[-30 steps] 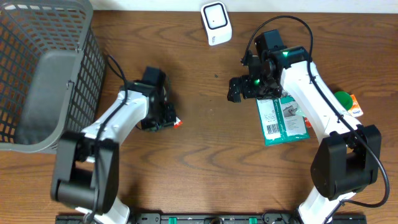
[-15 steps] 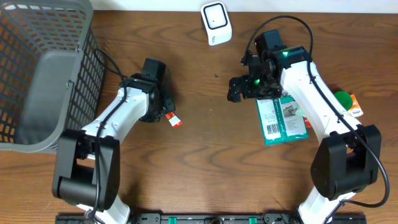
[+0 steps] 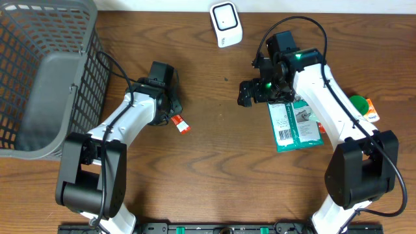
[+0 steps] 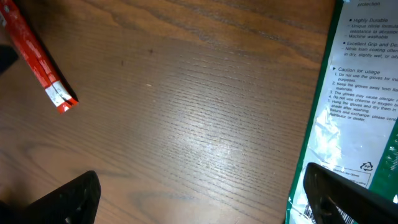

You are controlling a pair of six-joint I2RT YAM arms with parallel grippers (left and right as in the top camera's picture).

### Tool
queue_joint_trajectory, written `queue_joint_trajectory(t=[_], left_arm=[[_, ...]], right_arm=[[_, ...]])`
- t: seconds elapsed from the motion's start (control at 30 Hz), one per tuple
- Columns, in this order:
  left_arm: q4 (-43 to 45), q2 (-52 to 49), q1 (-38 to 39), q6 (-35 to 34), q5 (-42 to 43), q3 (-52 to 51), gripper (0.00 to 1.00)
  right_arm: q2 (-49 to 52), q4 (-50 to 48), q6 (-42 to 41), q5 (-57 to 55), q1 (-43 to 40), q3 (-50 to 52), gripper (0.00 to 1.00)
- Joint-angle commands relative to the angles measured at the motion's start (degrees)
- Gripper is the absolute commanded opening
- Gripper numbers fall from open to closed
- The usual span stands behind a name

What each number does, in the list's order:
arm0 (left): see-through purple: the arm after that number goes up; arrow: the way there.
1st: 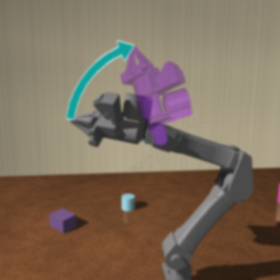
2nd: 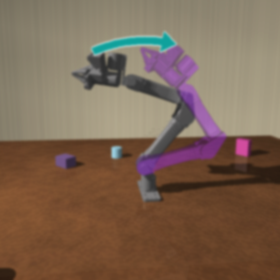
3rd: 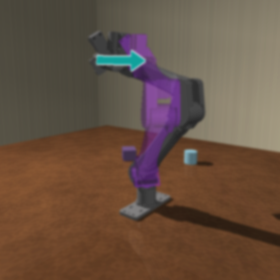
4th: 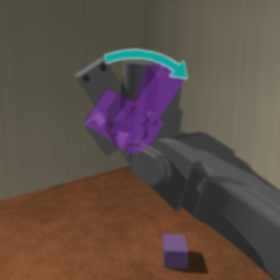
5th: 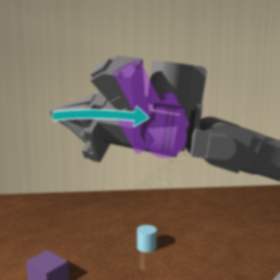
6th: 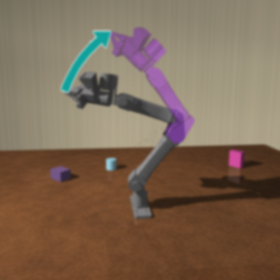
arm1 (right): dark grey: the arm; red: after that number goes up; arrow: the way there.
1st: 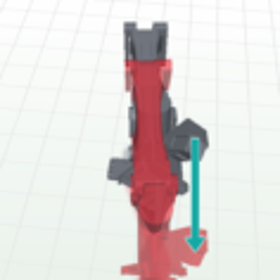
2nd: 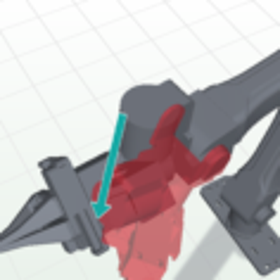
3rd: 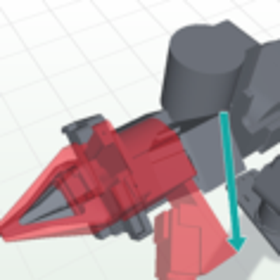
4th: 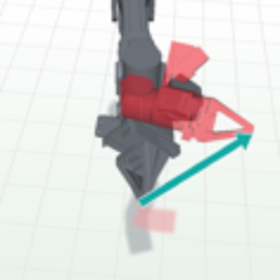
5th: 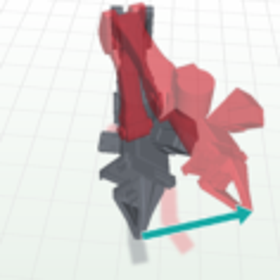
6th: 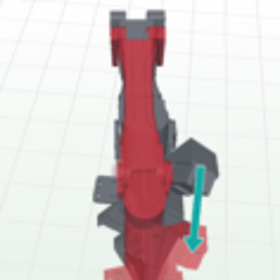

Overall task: Scan the item barcode
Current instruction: 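Grasp the red coffee stick's end with the left gripper and lift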

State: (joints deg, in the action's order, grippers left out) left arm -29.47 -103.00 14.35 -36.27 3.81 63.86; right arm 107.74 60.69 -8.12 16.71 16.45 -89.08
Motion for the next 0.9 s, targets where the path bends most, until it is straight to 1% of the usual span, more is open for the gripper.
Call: queue_joint_trajectory(t=[0.0, 0.13, 0.17, 0.23, 0.47, 0.8, 0.87], left_arm=[[1.7, -0.7, -0.2, -0.9, -5.3, -0.6, 0.41], [4.6, -0.8, -0.2, -0.9, -7.9, -0.6, 0.41], [5.5, -1.0, -0.2, -0.9, -10.7, -0.6, 0.41], [6.7, -1.6, -0.2, -0.9, -12.5, -0.6, 0.41], [9.8, -4.2, -0.5, -0.9, -12.4, -0.6, 0.41], [9.9, -8.8, -0.5, -0.9, -12.2, -0.6, 0.4], [10.0, -9.0, -0.5, -0.9, -12.1, -0.6, 0.35]], right_arm=[[0.2, -0.2, -0.4, -0.2, 0.2, 0.4, 0.99], [0.2, -0.4, -0.4, -0.2, 0.2, 0.4, 0.99], [0.2, -0.5, -0.4, -0.2, 0.2, 0.5, 0.99], [0.2, -0.7, -0.4, -0.2, 0.2, 0.8, 0.99], [0.2, -1.8, -0.4, -0.2, 0.2, 1.4, 0.99], [0.2, -2.2, -0.4, -0.1, 0.2, 1.7, 0.99], [0.2, -2.3, -0.4, -0.1, 0.2, 1.9, 0.99]])
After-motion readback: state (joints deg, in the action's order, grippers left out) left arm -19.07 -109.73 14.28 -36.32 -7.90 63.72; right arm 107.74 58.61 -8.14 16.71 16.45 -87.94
